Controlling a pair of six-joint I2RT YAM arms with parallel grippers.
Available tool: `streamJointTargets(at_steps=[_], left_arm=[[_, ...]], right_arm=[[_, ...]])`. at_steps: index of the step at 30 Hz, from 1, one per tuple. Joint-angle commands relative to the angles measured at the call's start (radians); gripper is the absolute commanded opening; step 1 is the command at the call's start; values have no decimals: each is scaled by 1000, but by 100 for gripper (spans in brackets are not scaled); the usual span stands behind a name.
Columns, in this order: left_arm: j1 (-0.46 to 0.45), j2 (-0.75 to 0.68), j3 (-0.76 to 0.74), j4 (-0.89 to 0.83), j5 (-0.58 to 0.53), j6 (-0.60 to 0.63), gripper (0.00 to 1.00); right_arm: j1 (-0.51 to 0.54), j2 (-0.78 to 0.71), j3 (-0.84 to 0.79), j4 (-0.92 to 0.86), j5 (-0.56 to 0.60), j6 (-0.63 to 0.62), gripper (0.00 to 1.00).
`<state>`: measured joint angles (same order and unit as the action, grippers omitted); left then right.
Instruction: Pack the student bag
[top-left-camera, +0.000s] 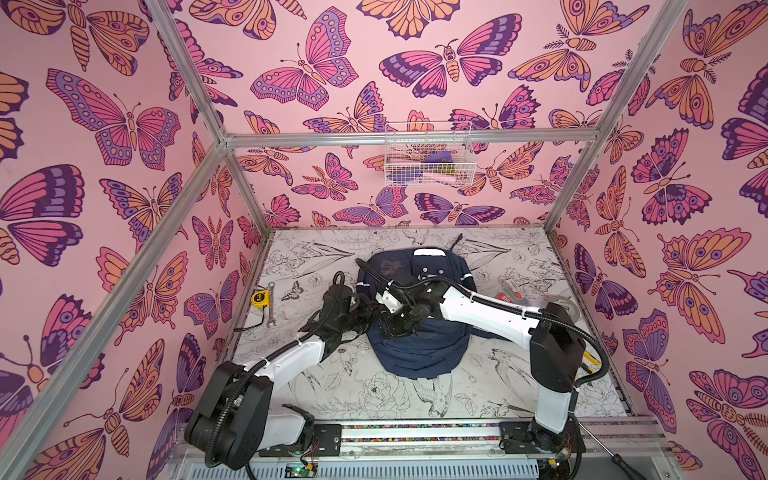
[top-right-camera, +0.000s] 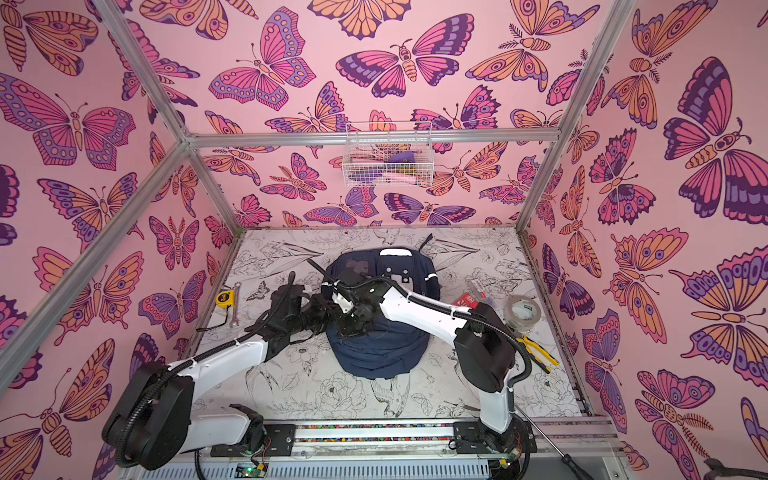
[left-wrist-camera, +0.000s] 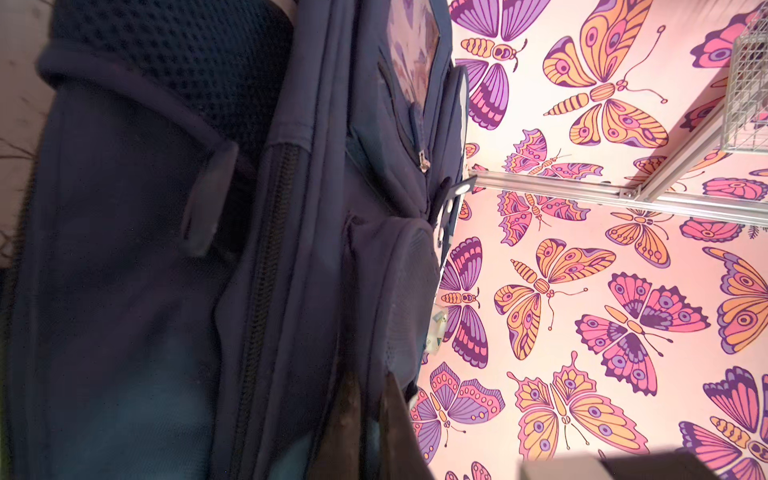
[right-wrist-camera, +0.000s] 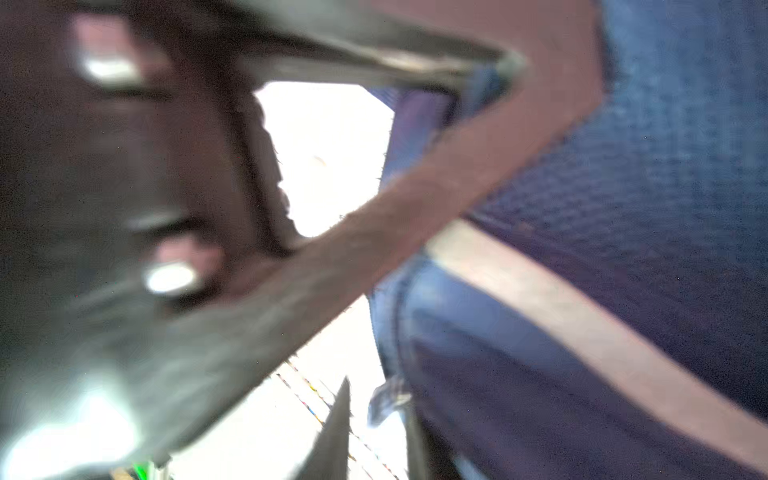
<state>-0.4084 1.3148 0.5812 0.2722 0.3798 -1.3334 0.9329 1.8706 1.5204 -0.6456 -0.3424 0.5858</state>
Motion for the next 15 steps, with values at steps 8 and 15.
streamJointTargets(at_steps=[8,15], left_arm=[[2,-98,-106,-3,104,1,0],[2,-133,-57,-151,127,193,31]], right_arm=[[-22,-352,-326,128,352,115,61],[-62,-579,-567,112,484,286,63]])
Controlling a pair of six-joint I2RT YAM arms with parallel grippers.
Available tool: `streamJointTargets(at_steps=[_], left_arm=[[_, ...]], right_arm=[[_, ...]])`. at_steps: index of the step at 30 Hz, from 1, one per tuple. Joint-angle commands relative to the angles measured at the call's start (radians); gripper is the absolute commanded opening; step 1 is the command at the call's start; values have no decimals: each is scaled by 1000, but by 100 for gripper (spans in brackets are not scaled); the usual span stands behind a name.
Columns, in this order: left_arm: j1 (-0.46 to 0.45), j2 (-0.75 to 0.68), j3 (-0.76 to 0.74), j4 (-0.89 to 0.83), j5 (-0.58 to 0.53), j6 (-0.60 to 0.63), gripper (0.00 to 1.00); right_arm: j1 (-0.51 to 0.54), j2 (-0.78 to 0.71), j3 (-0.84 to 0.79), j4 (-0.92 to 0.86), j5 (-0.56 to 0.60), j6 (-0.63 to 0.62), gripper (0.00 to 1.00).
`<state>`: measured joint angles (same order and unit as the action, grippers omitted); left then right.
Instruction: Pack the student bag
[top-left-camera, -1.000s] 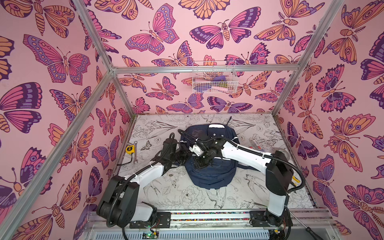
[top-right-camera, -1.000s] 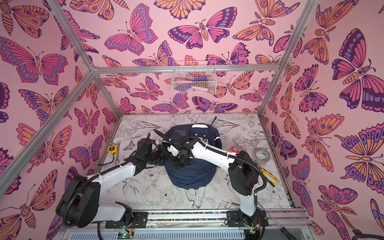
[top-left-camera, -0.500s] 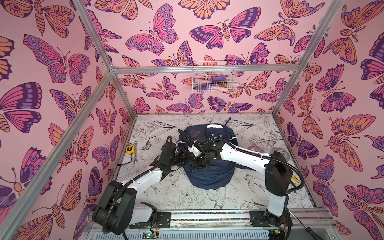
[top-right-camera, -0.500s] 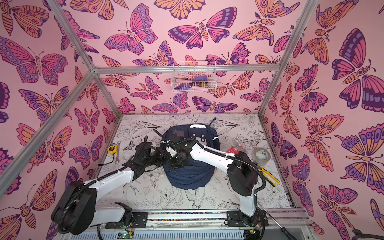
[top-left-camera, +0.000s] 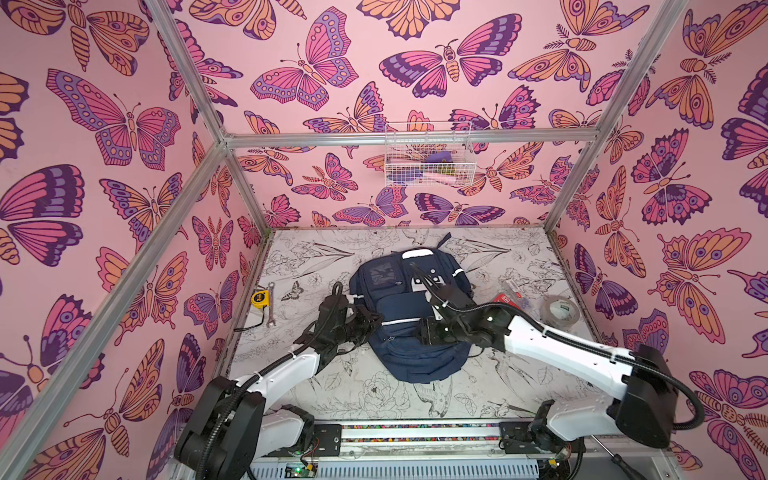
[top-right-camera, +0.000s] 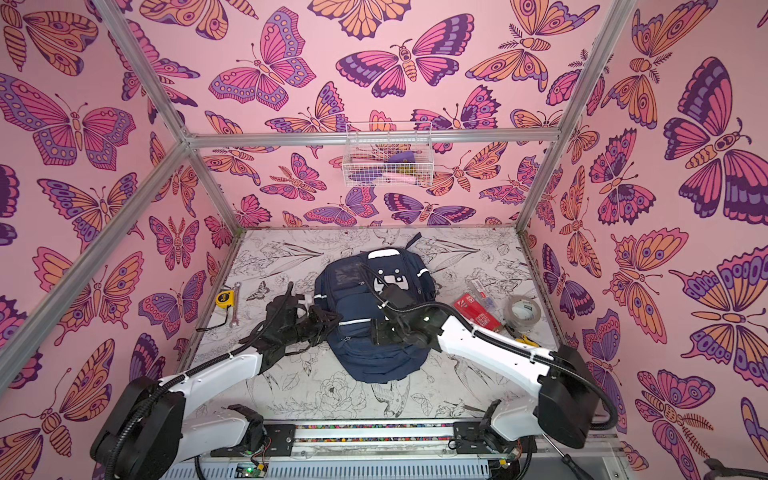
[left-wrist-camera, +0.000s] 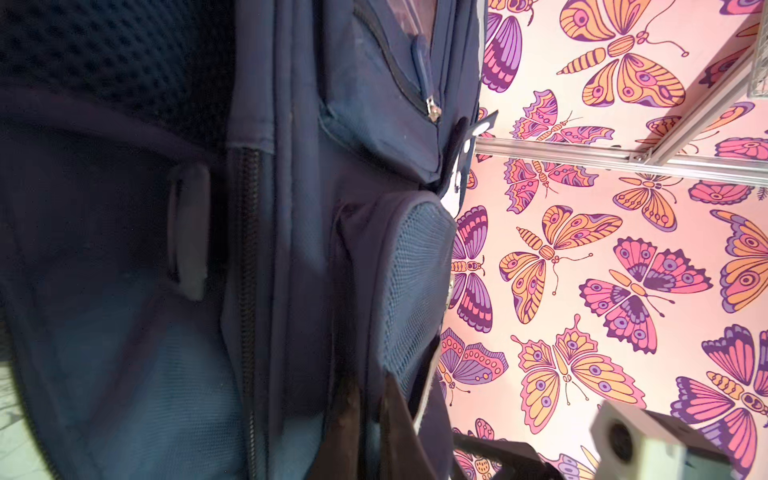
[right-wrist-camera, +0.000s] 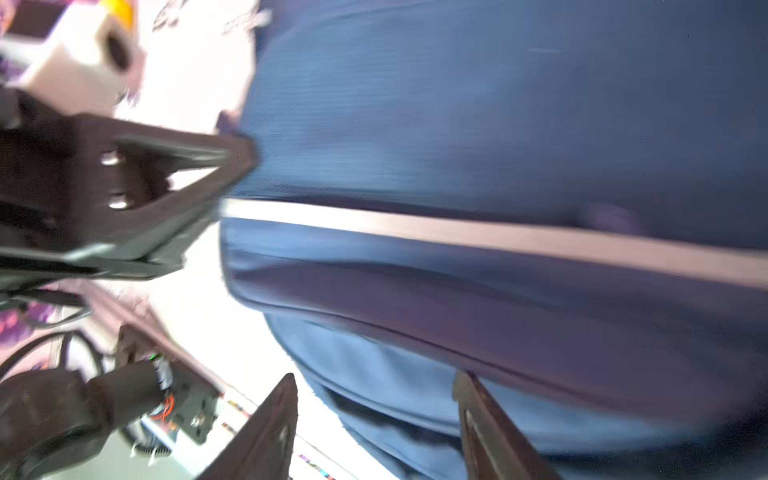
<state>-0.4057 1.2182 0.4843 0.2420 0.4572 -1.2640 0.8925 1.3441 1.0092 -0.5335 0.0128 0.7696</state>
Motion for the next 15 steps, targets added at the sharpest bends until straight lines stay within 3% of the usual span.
streamJointTargets(at_steps=[1,3,6,9,15], left_arm=[[-1,-49,74,-192,40,177,38],[-11,-76,157,-330,9,304,49],[-60,-86,295,-529,-73,506,58],[-155,-54,420,-672,-156,700,62],[-368,76,582,-840,-321,960,65]], right_arm=[[-28,-79,-78,6,148,114,64],[-50,-127,-123,37,154,133,65],[-98,-152,-147,76,113,140,65],[-157,-158,-142,57,103,132,64],[-264,-193,-163,48,46,112,63]])
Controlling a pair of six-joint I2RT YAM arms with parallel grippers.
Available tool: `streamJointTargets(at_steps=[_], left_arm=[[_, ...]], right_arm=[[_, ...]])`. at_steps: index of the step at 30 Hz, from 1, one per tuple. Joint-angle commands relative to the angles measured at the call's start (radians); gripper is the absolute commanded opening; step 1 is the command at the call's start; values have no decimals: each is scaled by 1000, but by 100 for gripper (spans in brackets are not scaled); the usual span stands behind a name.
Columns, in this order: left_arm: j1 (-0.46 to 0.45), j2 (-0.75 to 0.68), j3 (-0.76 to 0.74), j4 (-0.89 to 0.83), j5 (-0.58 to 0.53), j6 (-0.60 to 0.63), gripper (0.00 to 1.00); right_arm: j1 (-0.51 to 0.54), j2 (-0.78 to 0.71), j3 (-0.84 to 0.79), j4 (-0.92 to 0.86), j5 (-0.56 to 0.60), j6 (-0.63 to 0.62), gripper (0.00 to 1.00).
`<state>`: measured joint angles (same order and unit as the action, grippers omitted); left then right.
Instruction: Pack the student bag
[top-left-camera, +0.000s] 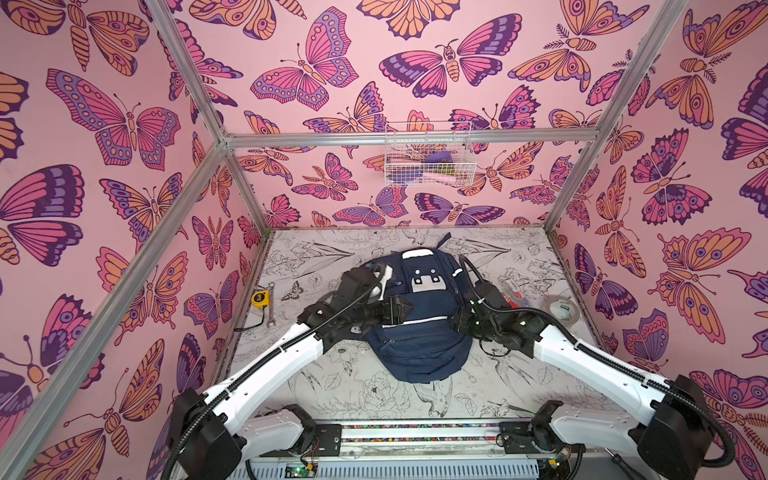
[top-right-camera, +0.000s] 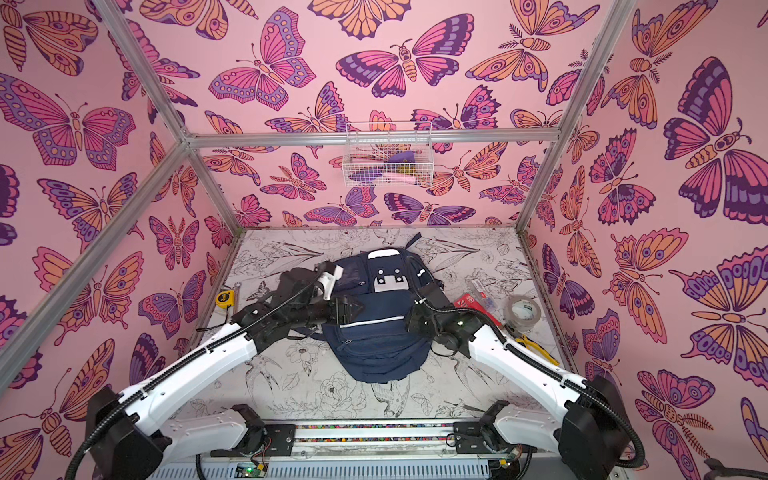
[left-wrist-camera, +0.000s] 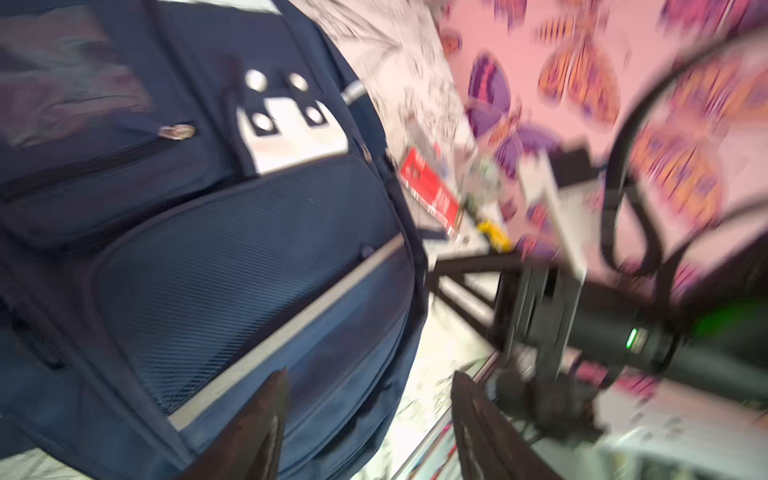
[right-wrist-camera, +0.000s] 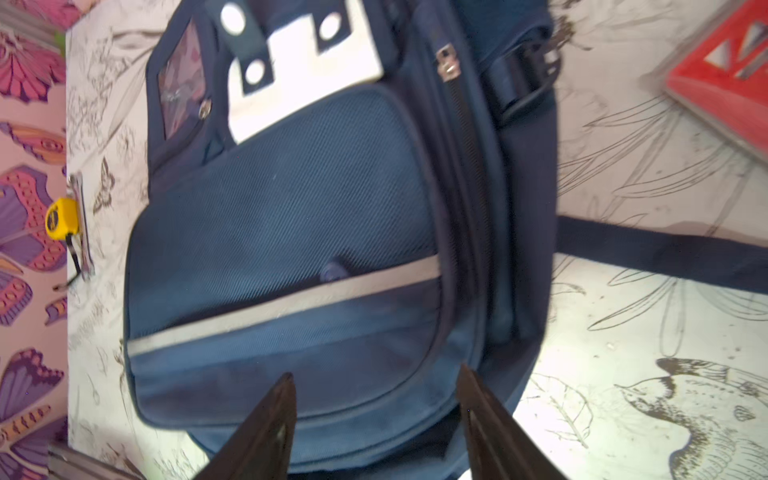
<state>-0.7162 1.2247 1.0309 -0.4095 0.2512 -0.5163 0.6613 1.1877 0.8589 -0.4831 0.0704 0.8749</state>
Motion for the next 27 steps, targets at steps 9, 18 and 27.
streamJointTargets(at_steps=[9,18,27], left_arm=[[-252,335,212,-349,-399,431,76],[-265,458,265,-353,-588,428,65],[-225,309,236,-238,-614,394,7]], right_arm=[[-268,-191,-111,-72,-49,-33,63],[-461,-220,-141,-112,-80,-77,63],[-539,-40,-49,-122,26,-153,63]])
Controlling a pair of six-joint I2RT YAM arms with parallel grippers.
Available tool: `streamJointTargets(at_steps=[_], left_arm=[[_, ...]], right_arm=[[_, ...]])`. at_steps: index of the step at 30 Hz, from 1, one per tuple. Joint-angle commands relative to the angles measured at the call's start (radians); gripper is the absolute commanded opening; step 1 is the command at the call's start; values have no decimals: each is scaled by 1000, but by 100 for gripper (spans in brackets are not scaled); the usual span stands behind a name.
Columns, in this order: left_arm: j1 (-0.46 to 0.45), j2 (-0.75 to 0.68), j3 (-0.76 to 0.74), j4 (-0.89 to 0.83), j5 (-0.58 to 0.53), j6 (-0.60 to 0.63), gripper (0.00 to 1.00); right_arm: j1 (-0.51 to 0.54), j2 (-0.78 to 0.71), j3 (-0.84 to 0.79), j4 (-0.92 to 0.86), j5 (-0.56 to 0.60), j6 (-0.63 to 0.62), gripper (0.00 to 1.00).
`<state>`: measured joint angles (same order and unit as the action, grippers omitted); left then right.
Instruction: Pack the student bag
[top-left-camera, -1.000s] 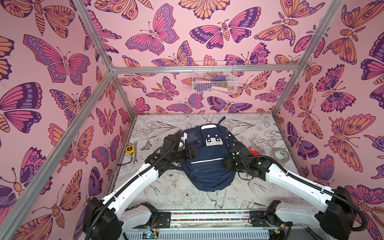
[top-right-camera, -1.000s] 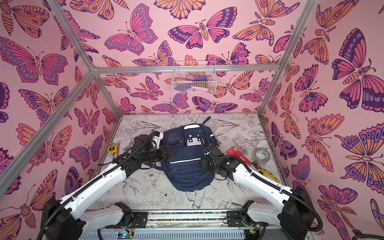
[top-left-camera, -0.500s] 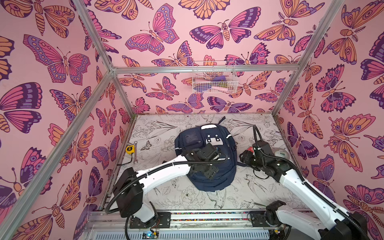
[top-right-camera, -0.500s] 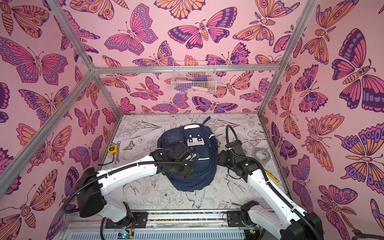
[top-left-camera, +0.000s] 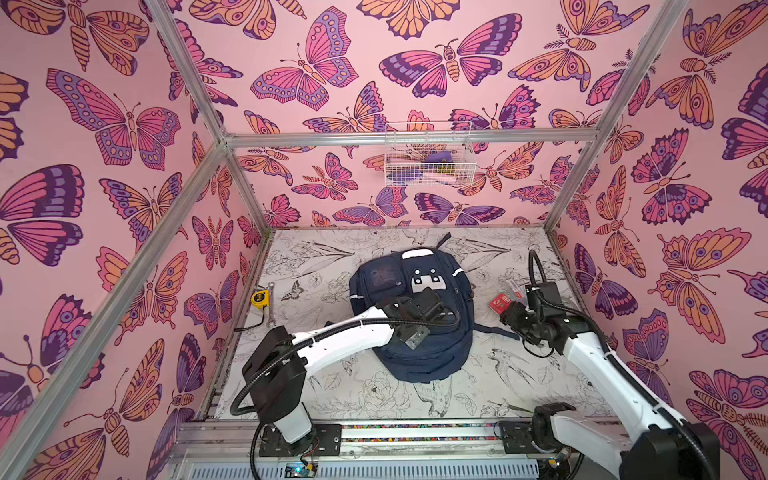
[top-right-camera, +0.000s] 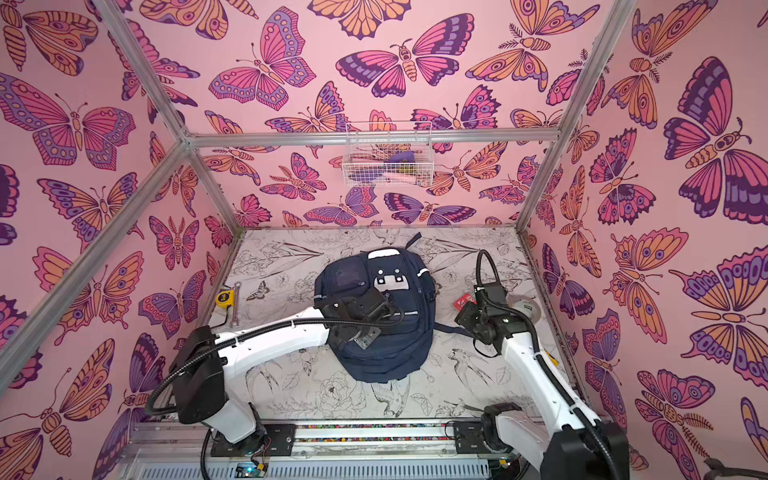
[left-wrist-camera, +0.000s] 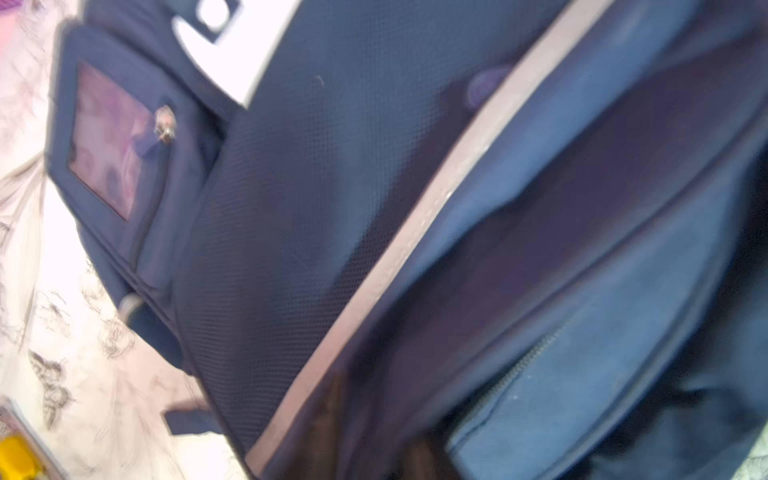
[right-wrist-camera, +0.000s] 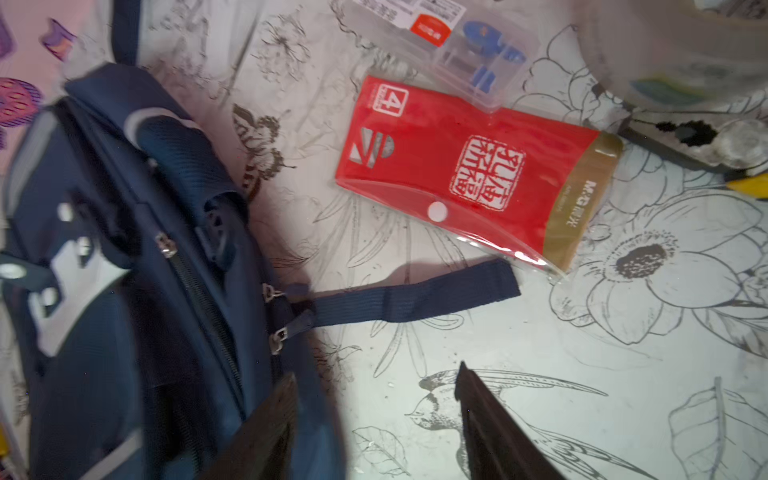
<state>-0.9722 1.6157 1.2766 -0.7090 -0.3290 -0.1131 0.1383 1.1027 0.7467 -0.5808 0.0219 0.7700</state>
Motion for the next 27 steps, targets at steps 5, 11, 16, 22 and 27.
streamJointTargets(at_steps=[5,11,16,22,27], left_arm=[[109,-145,-44,105,71,-57,0],[150,-199,-104,159,142,-86,0],[162,-199,-119,173,200,-112,0],[187,-204,-120,186,269,-142,0],[203,-218,-129,194,289,-152,0]], right_arm=[[-54,273,199,-8,193,-119,72],[-94,555,398,-34,241,-239,76],[-113,724,554,-58,262,-316,79],[-121,889,734,-127,258,-398,80],[-140,990,832,-164,229,-433,77]])
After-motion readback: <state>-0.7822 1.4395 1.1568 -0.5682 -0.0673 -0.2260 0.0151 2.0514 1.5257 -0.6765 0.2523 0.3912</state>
